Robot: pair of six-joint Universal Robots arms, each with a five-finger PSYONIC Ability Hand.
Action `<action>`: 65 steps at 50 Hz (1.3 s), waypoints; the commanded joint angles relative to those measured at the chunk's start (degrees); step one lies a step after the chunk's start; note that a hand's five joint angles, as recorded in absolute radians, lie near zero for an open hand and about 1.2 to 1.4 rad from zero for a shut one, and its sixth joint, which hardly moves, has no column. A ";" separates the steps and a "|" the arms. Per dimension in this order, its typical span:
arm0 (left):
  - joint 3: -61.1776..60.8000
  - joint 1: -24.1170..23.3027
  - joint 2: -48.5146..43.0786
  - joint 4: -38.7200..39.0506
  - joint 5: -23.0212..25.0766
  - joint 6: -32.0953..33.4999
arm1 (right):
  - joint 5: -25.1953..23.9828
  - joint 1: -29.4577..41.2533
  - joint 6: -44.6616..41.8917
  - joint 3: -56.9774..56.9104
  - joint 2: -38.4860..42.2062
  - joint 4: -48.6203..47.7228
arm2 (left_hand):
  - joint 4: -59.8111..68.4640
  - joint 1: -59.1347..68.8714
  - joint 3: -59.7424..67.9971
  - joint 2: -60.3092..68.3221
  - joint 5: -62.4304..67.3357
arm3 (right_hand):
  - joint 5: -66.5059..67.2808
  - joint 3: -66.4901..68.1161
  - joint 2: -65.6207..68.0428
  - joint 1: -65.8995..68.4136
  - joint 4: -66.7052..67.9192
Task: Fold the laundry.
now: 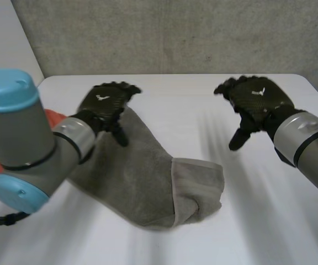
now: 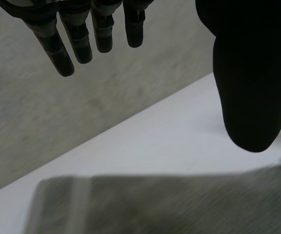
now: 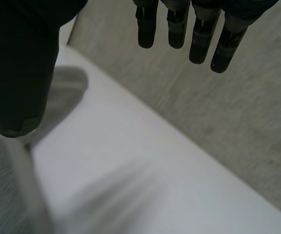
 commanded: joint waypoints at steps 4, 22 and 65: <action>-7.87 8.67 0.34 -4.80 3.04 11.78 | 0.38 6.43 -14.83 0.65 4.30 14.30 | 1.30 1.97 0.94 1.38 0.24 | -3.38 -1.86 -2.03 -1.07 -2.97; -19.83 18.17 3.51 -4.19 11.21 19.17 | -1.65 20.06 -17.73 9.27 14.31 -4.15 | 3.32 3.99 2.96 3.40 2.27 | 5.10 6.62 6.45 7.41 5.51; -15.17 14.66 -0.88 -1.82 10.34 17.94 | 3.10 9.16 -4.64 1.88 17.23 -7.14 | 7.35 8.02 6.99 7.44 6.30 | 66.62 68.14 67.97 68.93 67.03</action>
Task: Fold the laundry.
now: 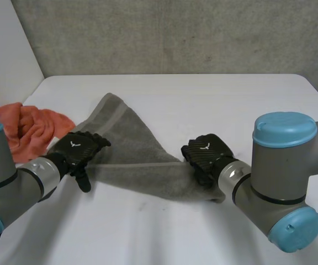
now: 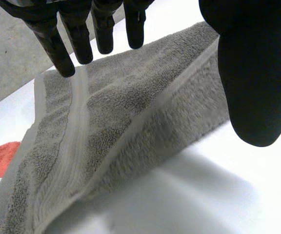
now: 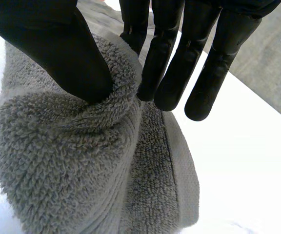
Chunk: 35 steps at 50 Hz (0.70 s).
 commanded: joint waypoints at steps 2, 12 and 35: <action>4.02 0.05 -3.66 -0.10 -0.65 0.28 | -0.21 -1.74 -0.03 2.10 -2.43 -0.01 | 6.86 6.85 6.50 6.48 6.33 | 13.62 12.53 13.02 23.85 12.23; 11.67 0.05 -12.44 -0.10 -7.51 1.07 | -0.57 -2.53 -0.03 3.95 -4.97 -0.01 | 10.39 10.39 10.03 10.01 9.86 | 13.62 12.53 13.02 23.85 12.23; 15.54 -1.88 -0.52 -1.16 -8.92 -0.07 | -0.30 -5.17 -3.62 -1.93 -12.35 8.50 | 67.40 67.39 67.03 67.01 66.86 | 13.62 12.53 13.02 23.85 12.23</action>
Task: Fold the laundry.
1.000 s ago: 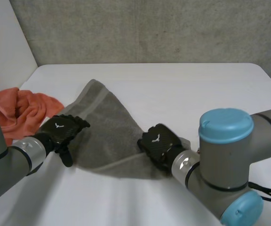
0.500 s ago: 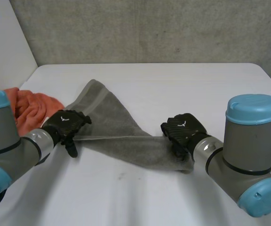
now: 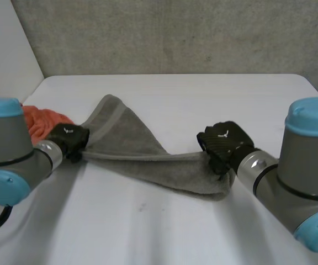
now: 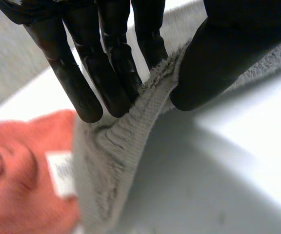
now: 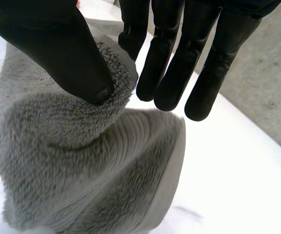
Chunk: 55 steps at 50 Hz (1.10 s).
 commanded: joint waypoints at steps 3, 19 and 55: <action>-0.45 -4.44 21.41 -1.82 0.35 -1.73 | 0.14 -3.50 -6.08 -9.59 -8.43 13.72 | 11.61 15.88 12.36 12.41 14.06 | 13.62 12.53 13.03 23.85 12.22; 4.83 -6.02 35.33 -7.80 0.43 -4.46 | 0.14 -10.89 -15.49 -28.67 -17.50 33.50 | 11.61 15.88 12.36 12.41 14.06 | 13.62 12.53 13.03 23.85 12.22; 24.63 -14.20 12.46 16.02 -7.65 0.55 | 5.24 -9.83 -6.00 -42.93 5.80 -9.48 | 11.61 15.88 12.36 12.41 14.06 | 13.62 12.53 13.03 23.85 12.22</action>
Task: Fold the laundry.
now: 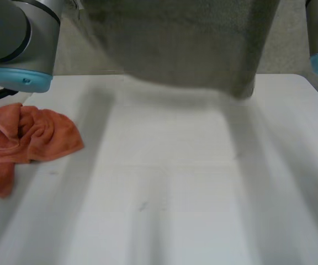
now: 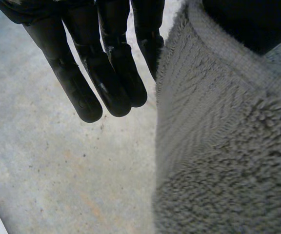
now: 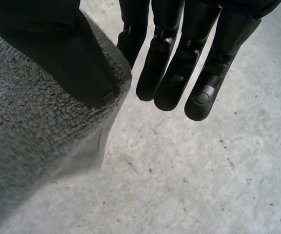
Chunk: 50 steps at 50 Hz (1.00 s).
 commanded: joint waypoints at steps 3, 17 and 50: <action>-24.14 -0.28 8.48 -0.10 0.27 -1.06 | -3.64 -1.34 -3.42 22.92 -8.71 6.73 | 11.32 15.79 11.70 11.72 14.05 | 13.24 12.53 13.02 23.85 11.91; -53.77 -4.05 9.01 -0.37 0.09 -0.80 | -3.81 -1.25 -16.70 62.49 -13.99 26.25 | 11.32 15.79 11.70 11.72 14.05 | 13.24 12.53 13.02 23.85 11.91; -62.58 -1.33 15.25 -4.59 -0.26 0.70 | -18.40 -0.28 -40.16 43.34 -1.00 29.41 | 11.32 15.79 11.70 11.72 14.05 | -41.03 -41.74 -41.25 -30.42 -42.36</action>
